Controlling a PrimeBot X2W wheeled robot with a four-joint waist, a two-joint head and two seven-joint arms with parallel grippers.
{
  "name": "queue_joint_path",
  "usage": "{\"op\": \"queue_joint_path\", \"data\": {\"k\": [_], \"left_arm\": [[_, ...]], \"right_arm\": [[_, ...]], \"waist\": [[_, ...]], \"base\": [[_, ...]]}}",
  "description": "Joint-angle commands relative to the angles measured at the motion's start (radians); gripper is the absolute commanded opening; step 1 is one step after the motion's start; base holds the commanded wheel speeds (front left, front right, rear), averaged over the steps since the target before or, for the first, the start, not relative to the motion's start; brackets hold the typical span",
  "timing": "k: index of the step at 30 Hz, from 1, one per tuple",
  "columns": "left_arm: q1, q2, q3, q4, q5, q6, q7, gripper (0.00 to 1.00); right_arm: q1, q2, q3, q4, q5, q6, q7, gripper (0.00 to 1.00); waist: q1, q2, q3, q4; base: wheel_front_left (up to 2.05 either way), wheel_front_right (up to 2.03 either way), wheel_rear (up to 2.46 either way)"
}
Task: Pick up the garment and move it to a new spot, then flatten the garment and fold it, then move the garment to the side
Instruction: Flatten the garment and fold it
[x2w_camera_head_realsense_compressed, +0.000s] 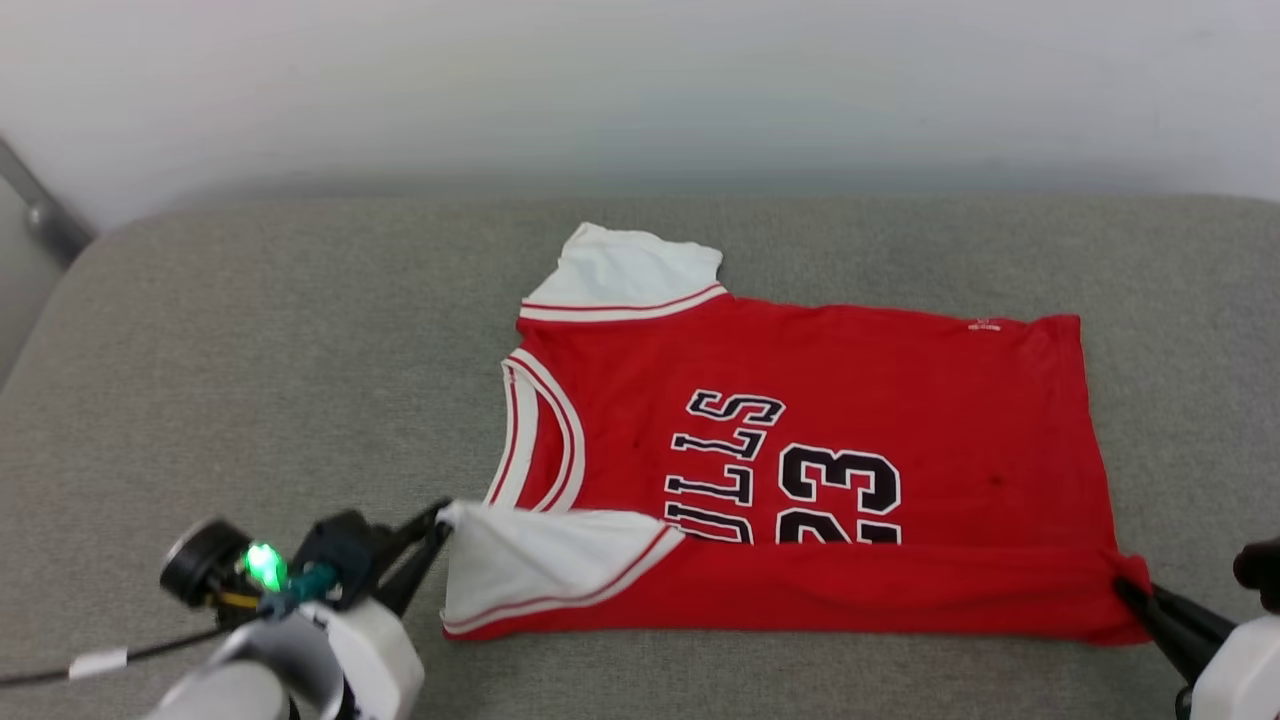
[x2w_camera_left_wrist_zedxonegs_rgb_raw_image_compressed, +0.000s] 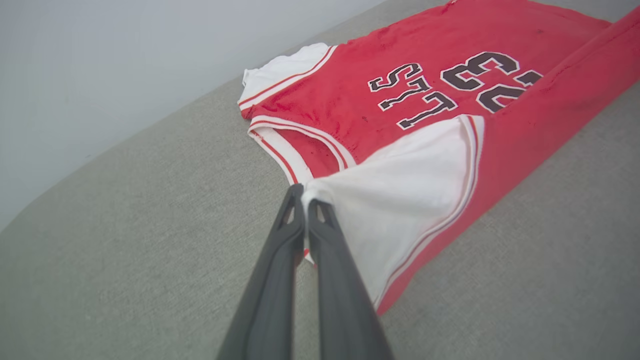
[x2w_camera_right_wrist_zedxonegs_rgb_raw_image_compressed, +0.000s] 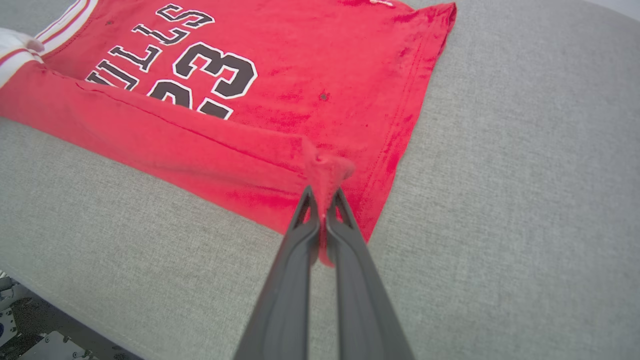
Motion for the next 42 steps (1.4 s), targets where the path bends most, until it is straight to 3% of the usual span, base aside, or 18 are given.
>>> {"op": "queue_joint_path", "data": {"k": [1,13,20,27,28,29,30,36,42], "left_arm": [[-0.063,-0.014,0.010,0.030,0.012,-0.025,0.002,0.00],[-0.327,-0.105,0.009,0.287,0.057,-0.159,-0.019,0.00],[-0.380,-0.156,-0.031,0.425,0.073,-0.202,-0.017,0.00],[-0.391,-0.207,-0.064,0.544,0.058,-0.232,-0.061,0.00],[-0.394,-0.212,-0.065,0.556,0.056,-0.232,-0.070,0.07],[-0.394,-0.216,-0.063,0.566,0.050,-0.234,-0.078,0.48],[-0.399,-0.216,-0.059,0.570,0.051,-0.234,-0.093,1.00],[-0.426,-0.187,-0.036,0.569,-0.002,-0.242,-0.063,1.00],[-0.474,-0.127,-0.054,0.452,-0.055,-0.247,0.143,1.00]], "right_arm": [[-0.034,0.006,-0.004,-0.006,-0.002,-0.001,0.005,0.00],[-0.234,0.026,0.056,0.094,0.000,-0.001,0.034,0.00],[-0.333,0.033,0.137,0.207,-0.002,-0.001,0.050,0.00],[-0.360,0.028,0.214,0.283,0.019,-0.001,0.034,0.00],[-0.360,0.025,0.214,0.284,0.024,-0.001,0.024,0.00],[-0.358,0.020,0.216,0.282,0.031,-0.001,0.020,0.45],[-0.354,0.014,0.217,0.277,0.034,-0.001,0.010,1.00],[-0.321,-0.012,0.176,0.237,0.043,-0.001,-0.030,1.00],[-0.271,-0.008,0.149,0.205,0.042,-0.001,-0.015,1.00]], "waist": [[0.0000,0.0000,0.033,-0.015],[0.0000,0.0000,0.206,-0.074],[0.0000,0.0000,0.274,-0.074],[0.0000,0.0000,0.253,-0.062],[0.0000,0.0000,0.242,-0.060],[0.0000,0.0000,0.230,-0.058],[0.0000,0.0000,0.216,-0.057],[0.0000,0.0000,0.140,-0.047],[0.0000,0.0000,0.084,-0.042]], "base": [[0.00,0.00,0.00],[0.00,0.00,0.00],[0.00,0.00,0.00],[0.00,0.00,0.00],[0.00,0.00,0.00],[0.00,0.00,0.00],[0.00,0.00,0.00],[0.00,0.00,0.00],[0.00,0.00,0.00]]}}
